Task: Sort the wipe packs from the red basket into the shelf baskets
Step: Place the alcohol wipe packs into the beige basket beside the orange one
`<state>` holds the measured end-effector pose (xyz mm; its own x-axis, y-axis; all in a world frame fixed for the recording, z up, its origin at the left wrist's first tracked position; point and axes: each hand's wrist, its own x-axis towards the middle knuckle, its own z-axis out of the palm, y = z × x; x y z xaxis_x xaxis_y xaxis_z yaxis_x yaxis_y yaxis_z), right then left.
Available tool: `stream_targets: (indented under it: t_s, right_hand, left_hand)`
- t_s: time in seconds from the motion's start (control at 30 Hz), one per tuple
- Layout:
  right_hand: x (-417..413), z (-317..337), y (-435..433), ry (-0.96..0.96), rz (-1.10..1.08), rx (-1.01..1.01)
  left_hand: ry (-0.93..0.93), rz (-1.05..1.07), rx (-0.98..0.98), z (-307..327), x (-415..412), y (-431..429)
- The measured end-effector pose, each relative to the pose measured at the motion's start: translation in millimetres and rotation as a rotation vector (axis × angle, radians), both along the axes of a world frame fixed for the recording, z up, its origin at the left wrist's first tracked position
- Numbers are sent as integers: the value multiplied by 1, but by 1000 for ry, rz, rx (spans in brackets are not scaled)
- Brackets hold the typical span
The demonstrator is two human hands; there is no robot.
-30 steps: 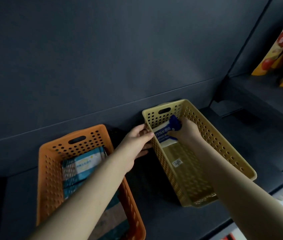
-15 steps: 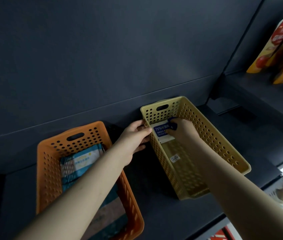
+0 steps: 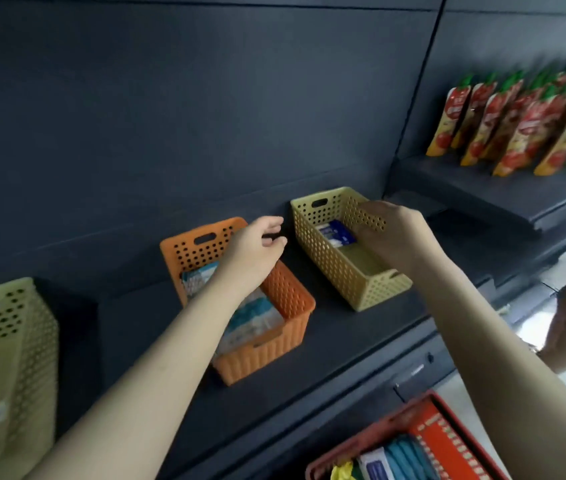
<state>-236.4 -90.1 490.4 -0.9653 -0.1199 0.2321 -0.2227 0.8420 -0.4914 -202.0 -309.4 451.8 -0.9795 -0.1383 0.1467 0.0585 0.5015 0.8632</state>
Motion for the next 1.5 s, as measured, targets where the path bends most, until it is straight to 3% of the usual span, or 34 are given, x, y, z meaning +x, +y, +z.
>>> stream_targets:
  t_s: [0.23,0.47,0.67,0.97,1.23,1.5]
  right_hand:
    - [170,-38,21,-95,-38,-19]
    - [302,-109,63,-295,-130,-14]
    - [353,-169,111,-438,-187,17]
    - [334,-244,217,-662,-348,-116]
    - [257,-321,297,-843,-208,-86]
    - [205,-456,286,-1138,35,-38]
  left_hand:
    - [36,-71,-93,-28,161,11]
    - [-171,-121,-15,-97,275,46]
    - [-314,-129,15,-151,319,86]
    - [-588,-55,157,-232,324,179]
    - [-754,135,192,-308,287,264]
    - [-858,207,213,-443,204,288]
